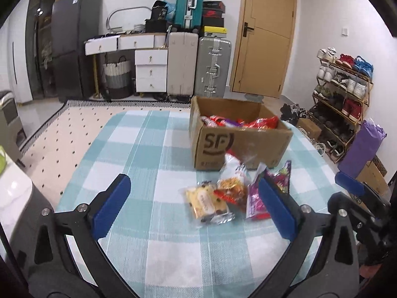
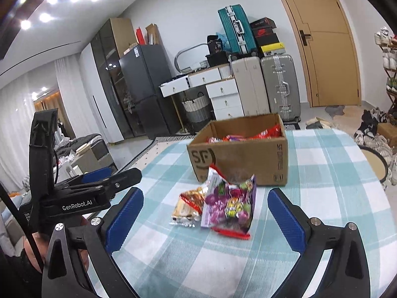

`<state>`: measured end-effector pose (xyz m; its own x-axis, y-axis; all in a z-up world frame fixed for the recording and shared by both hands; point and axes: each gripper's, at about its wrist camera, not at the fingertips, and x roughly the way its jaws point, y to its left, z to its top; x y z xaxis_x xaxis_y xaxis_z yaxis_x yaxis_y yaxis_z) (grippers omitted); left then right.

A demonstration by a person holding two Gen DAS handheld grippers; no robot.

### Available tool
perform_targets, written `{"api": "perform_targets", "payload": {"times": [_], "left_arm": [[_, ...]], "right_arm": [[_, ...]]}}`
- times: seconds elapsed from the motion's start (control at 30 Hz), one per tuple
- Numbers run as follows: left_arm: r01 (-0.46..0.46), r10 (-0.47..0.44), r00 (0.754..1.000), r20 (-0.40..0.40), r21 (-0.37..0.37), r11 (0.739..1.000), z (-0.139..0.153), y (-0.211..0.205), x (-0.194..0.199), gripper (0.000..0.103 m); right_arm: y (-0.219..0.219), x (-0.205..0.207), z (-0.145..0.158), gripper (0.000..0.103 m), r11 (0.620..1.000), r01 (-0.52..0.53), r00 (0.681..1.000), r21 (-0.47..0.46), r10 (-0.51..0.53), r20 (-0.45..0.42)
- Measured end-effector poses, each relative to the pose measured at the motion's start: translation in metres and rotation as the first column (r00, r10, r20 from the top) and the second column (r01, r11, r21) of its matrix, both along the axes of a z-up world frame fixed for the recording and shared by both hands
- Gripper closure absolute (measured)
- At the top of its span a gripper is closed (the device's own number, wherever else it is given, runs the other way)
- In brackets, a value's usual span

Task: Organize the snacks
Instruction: 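Move both open grippers back from the box to the remaining snacks, then close the right gripper on the purple grape candy bag and lift it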

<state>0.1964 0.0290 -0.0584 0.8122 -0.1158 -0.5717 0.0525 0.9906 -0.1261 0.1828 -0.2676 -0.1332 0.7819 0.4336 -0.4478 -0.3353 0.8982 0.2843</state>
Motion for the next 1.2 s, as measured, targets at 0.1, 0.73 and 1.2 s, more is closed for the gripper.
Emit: {"api": "perform_targets", "payload": {"times": [0.1, 0.73, 1.2], "left_arm": [[-0.007, 0.007, 1.000, -0.017, -0.018, 1.000, -0.017, 0.003, 0.001, 0.001], [-0.008, 0.006, 0.999, -0.045, -0.044, 0.999, -0.076, 0.004, 0.014, 0.001], [-0.027, 0.022, 0.999, -0.047, -0.095, 0.995, -0.094, 0.014, 0.025, 0.001]], "right_arm": [[-0.001, 0.002, -0.011, 0.001, 1.000, 0.004, 1.000, -0.001, -0.004, -0.021], [0.005, 0.039, -0.047, 0.001, 0.999, 0.005, 0.994, -0.050, -0.010, -0.113], [0.020, 0.098, -0.067, 0.001, 0.994, -0.011, 0.987, -0.106, -0.006, -0.161]]}}
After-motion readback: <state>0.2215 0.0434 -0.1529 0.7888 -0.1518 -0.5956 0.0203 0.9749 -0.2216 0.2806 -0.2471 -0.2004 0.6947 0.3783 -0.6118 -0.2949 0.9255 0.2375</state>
